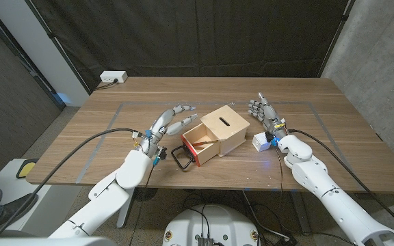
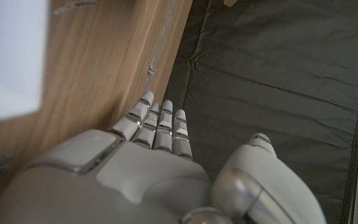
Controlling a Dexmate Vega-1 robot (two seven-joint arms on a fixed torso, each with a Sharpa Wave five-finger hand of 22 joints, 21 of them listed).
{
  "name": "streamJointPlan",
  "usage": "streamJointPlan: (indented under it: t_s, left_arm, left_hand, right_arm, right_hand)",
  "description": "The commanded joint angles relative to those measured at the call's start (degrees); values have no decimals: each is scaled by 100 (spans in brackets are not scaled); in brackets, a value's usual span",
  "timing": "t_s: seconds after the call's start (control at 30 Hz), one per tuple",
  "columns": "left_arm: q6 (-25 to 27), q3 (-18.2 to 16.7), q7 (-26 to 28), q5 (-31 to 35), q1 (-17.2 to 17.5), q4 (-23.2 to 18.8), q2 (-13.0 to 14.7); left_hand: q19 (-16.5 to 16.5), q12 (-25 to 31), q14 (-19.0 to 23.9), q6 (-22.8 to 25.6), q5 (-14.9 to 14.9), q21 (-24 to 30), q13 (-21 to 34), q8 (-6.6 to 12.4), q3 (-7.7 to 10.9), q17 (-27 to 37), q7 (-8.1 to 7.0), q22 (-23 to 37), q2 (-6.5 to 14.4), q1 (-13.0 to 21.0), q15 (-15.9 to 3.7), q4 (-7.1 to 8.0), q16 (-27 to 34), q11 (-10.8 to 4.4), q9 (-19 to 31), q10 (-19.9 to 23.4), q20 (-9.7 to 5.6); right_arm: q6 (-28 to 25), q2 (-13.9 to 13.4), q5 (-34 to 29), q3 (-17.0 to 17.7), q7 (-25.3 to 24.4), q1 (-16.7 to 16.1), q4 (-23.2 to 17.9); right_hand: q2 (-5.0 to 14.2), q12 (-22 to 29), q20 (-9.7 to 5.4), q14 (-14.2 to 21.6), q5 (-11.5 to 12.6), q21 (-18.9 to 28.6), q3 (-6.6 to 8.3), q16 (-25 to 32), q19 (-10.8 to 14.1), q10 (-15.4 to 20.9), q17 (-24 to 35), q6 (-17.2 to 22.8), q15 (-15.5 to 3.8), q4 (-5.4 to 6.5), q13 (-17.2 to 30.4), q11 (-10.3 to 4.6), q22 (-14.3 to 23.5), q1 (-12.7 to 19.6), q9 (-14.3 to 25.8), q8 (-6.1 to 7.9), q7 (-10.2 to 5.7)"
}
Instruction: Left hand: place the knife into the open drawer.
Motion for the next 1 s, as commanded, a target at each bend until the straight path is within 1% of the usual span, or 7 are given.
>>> streamJointPlan:
  t_s: [0.03,0.27,0.73,0.8,0.83,0.87,1.0]
  left_arm:
    - [59,-253,-203,-588,-19,-39,-24]
    - [359,-368,-511,-1036,-181,-84,5]
    - [269,-534,-1015,-2455,-482,467,-202]
    - [349,-543,-1004,-2573,-524,519,-232]
    - [360,-539,-996,-2620,-553,561,-254]
    - [367,-531,-994,-2650,-587,606,-264]
    - [364,-509,-1072,-2872,-739,824,-317]
  left_hand:
    - [-58,14,-132,-285,29,43,-37,-34,-61,32,40,21,45,-185,59,87,-7,77,17,-230,-17]
    - [-129,20,-371,-959,32,57,-131,-79,-180,28,90,26,57,-491,146,117,2,178,14,-624,32]
    - [-166,11,-841,-1867,38,80,-290,-74,-365,11,206,29,27,-892,278,118,-17,413,-7,-1287,47]
    - [-74,16,-885,-1972,40,121,-321,-58,-402,10,255,32,24,-972,316,121,-7,460,-12,-1381,62]
    - [-7,41,-902,-2019,42,151,-354,-29,-443,8,458,40,19,-1058,346,121,11,499,-19,-1417,57]
    - [48,44,-915,-2071,44,175,-370,-31,-461,7,525,45,17,-1095,363,120,16,552,-22,-1449,36]
    - [122,41,-976,-2217,49,206,-408,-39,-508,5,643,56,7,-1187,437,114,14,599,-30,-1551,6]
  right_arm:
    - [87,-163,-61,67,-11,-65,-332]
    - [202,-256,-13,136,109,-76,-454]
    - [249,-406,186,243,434,-25,-490]
    - [280,-403,291,254,583,7,-425]
    - [310,-396,318,259,628,17,-393]
    - [323,-399,317,263,641,23,-377]
    - [352,-394,319,286,637,31,-341]
  right_hand:
    - [51,23,-8,13,-21,-14,3,-2,33,12,14,11,-20,-32,28,-41,7,1,15,-1,-27]
    - [49,27,-17,23,-23,-22,-4,2,43,24,15,17,-26,-31,28,-77,7,-9,15,2,-28]
    - [49,26,-16,25,-25,-43,-16,1,46,26,16,24,-30,-28,29,-114,8,-32,15,3,-38]
    - [50,26,-19,28,-25,-45,-17,2,50,26,16,22,-34,-28,29,-109,8,-35,15,2,-41]
    - [50,26,-20,29,-25,-46,-18,2,50,27,16,24,-37,-27,29,-108,8,-37,15,2,-40]
    - [51,26,-17,31,-25,-48,-18,3,49,26,16,21,-37,-27,29,-105,8,-38,15,1,-43]
    - [53,27,-21,31,-26,-50,-20,3,54,31,17,26,-33,-26,29,-98,8,-42,15,3,-37]
